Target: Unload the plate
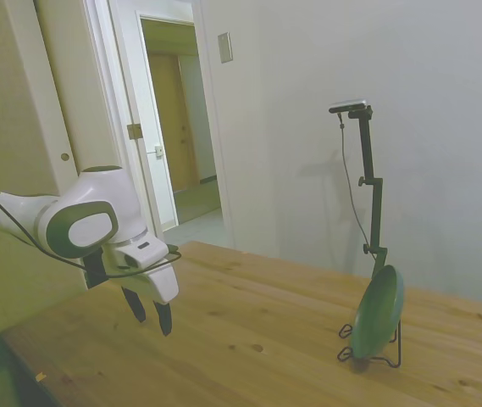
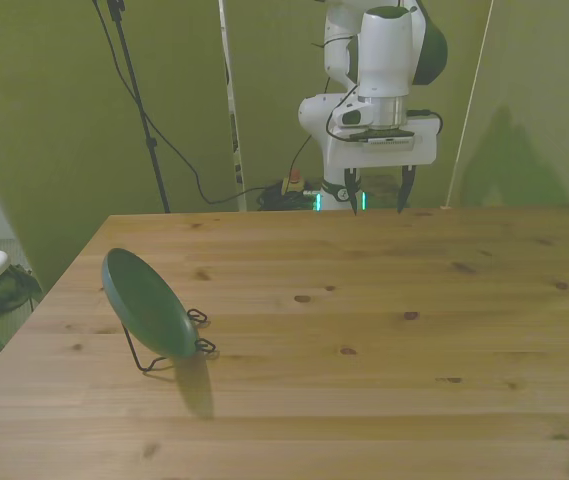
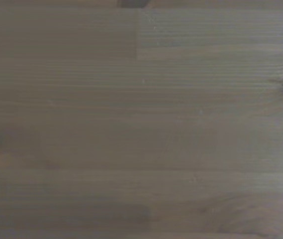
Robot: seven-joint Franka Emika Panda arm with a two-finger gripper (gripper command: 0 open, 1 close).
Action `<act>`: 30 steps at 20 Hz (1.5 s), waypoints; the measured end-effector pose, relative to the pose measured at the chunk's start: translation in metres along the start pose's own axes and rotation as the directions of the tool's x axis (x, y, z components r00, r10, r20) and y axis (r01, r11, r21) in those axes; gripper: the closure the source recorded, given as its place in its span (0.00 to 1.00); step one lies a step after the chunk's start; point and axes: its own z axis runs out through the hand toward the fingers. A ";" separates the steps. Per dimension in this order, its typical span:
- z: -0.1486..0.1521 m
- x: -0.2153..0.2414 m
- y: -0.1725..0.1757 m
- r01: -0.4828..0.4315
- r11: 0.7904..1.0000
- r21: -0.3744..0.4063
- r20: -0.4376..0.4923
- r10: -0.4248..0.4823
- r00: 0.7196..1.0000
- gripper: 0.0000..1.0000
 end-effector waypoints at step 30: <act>-0.119 0.271 0.053 -0.138 0.980 -0.144 -0.216 0.105 0.971 0.00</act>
